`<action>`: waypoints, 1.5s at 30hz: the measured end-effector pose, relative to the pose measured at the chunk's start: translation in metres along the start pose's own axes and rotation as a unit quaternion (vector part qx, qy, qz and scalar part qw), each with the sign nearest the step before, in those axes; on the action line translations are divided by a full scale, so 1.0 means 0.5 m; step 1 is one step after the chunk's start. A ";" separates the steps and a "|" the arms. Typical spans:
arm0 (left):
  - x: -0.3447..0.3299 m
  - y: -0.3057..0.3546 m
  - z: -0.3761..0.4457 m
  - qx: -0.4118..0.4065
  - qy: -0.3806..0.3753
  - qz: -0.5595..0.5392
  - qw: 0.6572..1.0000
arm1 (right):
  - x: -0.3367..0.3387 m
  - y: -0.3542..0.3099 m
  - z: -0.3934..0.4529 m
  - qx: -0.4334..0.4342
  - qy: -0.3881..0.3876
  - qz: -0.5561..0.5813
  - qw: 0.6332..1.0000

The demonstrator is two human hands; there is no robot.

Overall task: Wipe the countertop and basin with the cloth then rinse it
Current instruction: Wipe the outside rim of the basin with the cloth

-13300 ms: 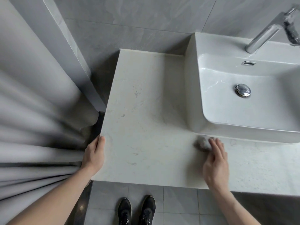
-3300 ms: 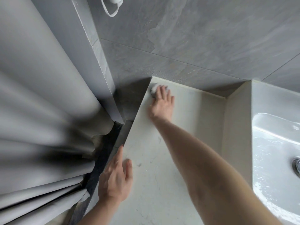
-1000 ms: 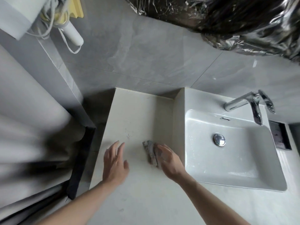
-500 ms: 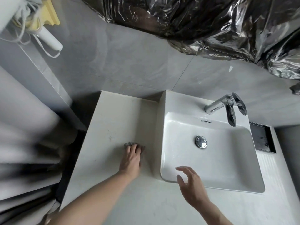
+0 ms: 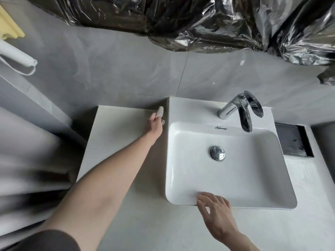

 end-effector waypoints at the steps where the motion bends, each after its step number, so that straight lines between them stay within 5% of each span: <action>1: -0.024 0.014 0.012 0.011 -0.018 -0.031 0.999 | 0.000 0.001 0.000 -0.001 -0.004 0.003 1.000; 9: -0.070 -0.050 0.021 0.075 -0.090 -0.007 0.993 | -0.003 0.001 -0.001 -0.003 -0.007 0.011 1.000; 17: 0.023 -0.262 -0.210 0.095 -0.117 0.071 0.986 | 0.001 0.006 -0.005 0.027 -0.006 -0.021 0.999; 21: 0.063 -0.218 -0.336 0.134 -0.147 0.051 0.979 | 0.005 0.001 -0.005 0.027 -0.007 -0.032 0.999; 36: -0.002 -0.033 -0.128 0.035 -0.163 0.065 0.984 | 0.008 -0.022 -0.021 -0.013 0.005 -0.034 0.999; 45: 0.034 -0.202 -0.205 0.098 -0.181 0.093 0.974 | -0.022 -0.046 -0.039 -0.058 0.088 -0.006 0.994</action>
Point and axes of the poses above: each hand's wrist, its own z-axis towards the middle knuckle, its own x-axis out of the back of the hand, y = z × x, the point moved 1 cm from there along z, towards the middle knuckle, and after that the axes turned 5 degrees about y, right-handed, at the moved point
